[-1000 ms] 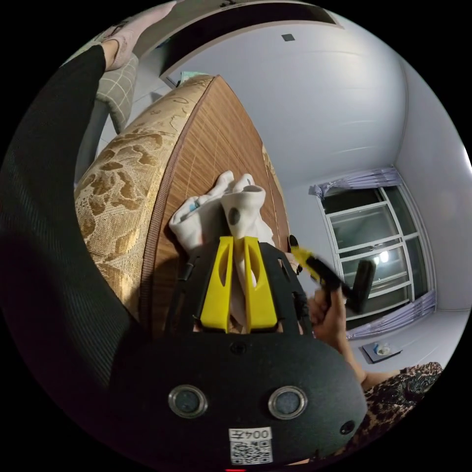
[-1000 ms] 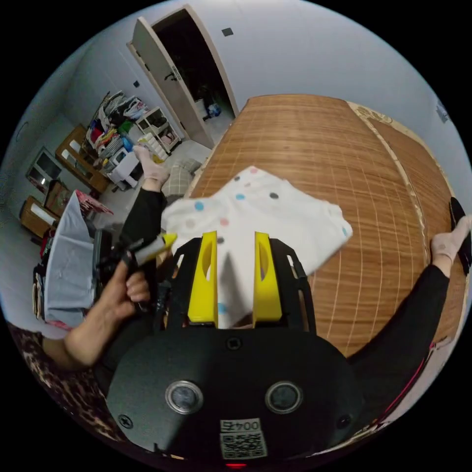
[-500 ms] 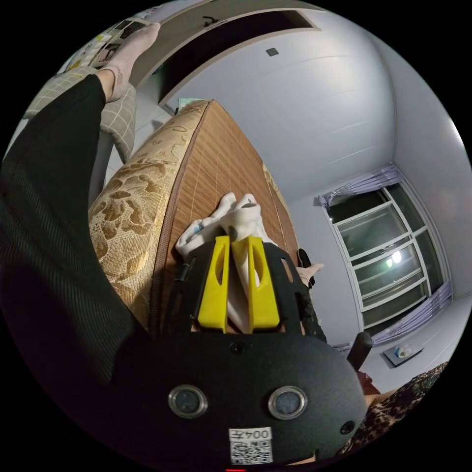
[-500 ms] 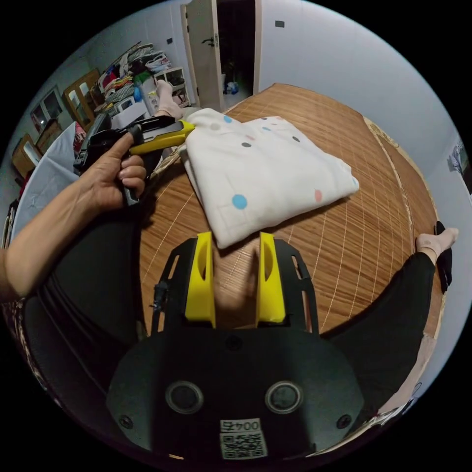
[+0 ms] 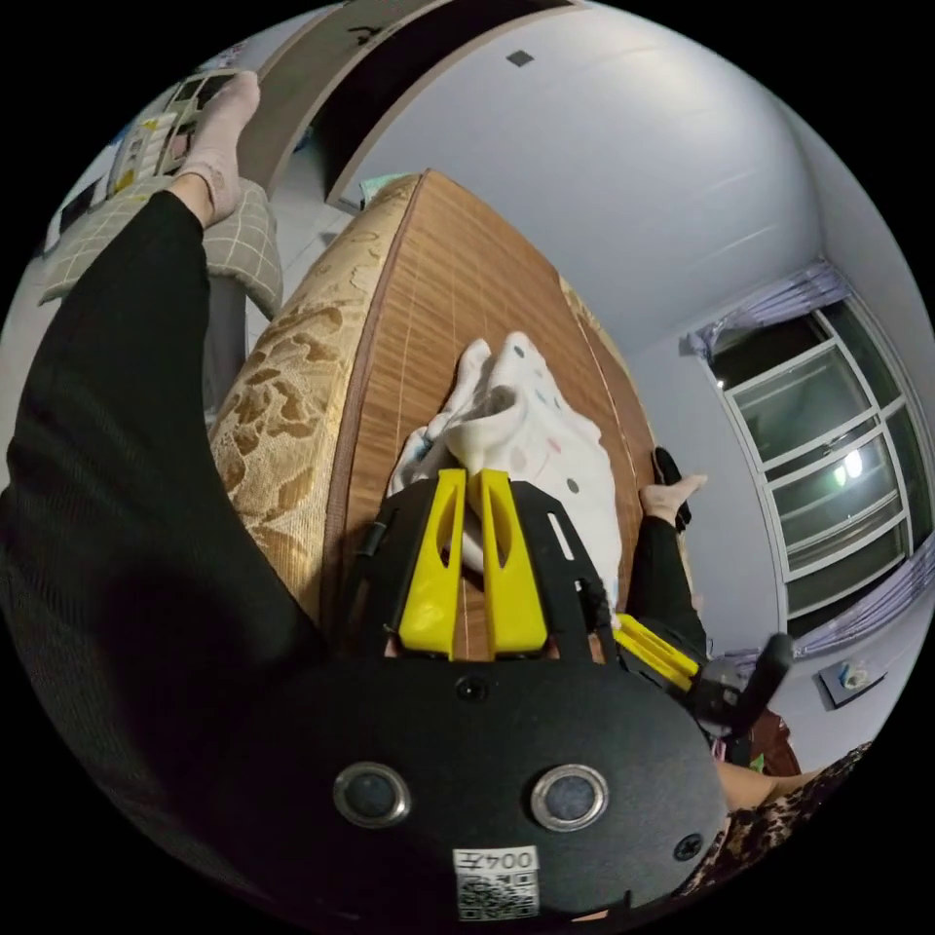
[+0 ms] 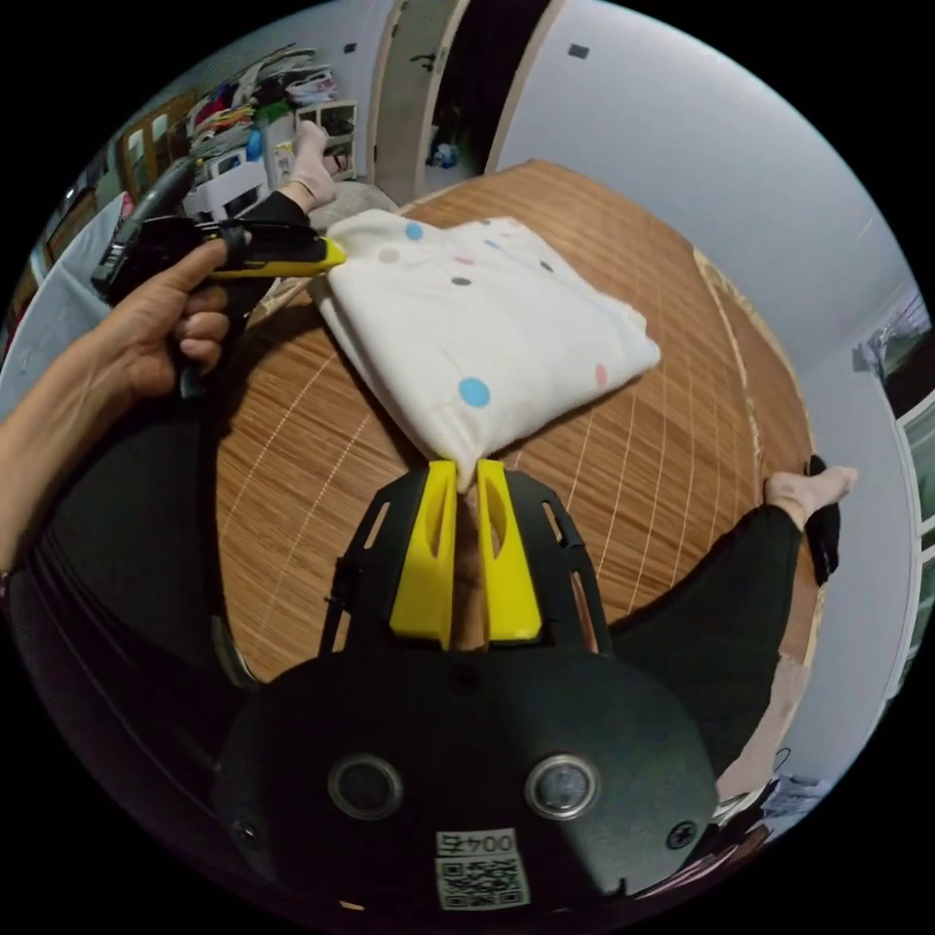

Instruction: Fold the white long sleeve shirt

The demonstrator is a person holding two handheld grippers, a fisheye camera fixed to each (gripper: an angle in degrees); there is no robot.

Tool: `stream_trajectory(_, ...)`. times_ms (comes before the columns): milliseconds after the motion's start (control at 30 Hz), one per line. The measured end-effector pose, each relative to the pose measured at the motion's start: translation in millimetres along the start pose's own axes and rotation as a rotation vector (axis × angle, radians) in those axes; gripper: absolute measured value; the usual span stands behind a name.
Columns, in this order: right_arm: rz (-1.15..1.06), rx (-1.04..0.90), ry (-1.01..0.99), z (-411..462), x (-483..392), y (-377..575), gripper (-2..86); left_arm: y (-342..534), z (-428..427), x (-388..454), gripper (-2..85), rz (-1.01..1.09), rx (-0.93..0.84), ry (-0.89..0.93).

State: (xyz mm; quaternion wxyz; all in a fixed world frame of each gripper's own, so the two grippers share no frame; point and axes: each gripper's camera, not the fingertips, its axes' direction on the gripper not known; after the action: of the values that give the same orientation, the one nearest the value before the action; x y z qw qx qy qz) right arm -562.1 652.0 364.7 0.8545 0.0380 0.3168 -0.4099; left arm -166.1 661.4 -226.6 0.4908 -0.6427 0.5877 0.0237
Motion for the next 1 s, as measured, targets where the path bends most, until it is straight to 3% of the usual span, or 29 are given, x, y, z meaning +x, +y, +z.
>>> stream_trajectory(100, 0.050, -0.062, -0.071, 11.4, 15.2, -0.1, 4.9, 6.1, -9.7, 13.2, 2.2, 0.014, -0.010, 0.019)
stream_trajectory(400, 0.112, -0.080, -0.162, 18.9, 45.9, 5.1, 5.0, 26.6, -73.1, 72.4, 0.4, 0.168, 0.282, -0.024)
stream_trajectory(500, 0.109, -0.083, -0.162, 21.4, 51.2, 6.4, 5.0, 9.6, -39.1, 121.9, 0.3, 0.340, 0.205, 0.008)
stream_trajectory(600, 0.112, -0.089, -0.174, 24.7, 59.7, 8.0, 5.0, -8.4, 12.0, 166.8, 0.2, 0.505, 0.135, -0.094)
stream_trajectory(700, 0.113, -0.101, -0.183, 29.9, 68.9, 10.7, 5.0, -25.9, 62.4, 178.5, 0.3, 0.589, 0.039, -0.271)
stream_trajectory(767, 0.125, -0.110, -0.196, 34.7, 78.2, 12.7, 5.0, -33.2, 104.0, 146.4, 0.4, 0.564, -0.117, -0.425)
stream_trajectory(1000, 0.150, -0.110, -0.237, 41.7, 103.0, 15.6, 5.1, -52.3, 23.3, 79.0, 2.5, 0.237, 0.008, -0.064)
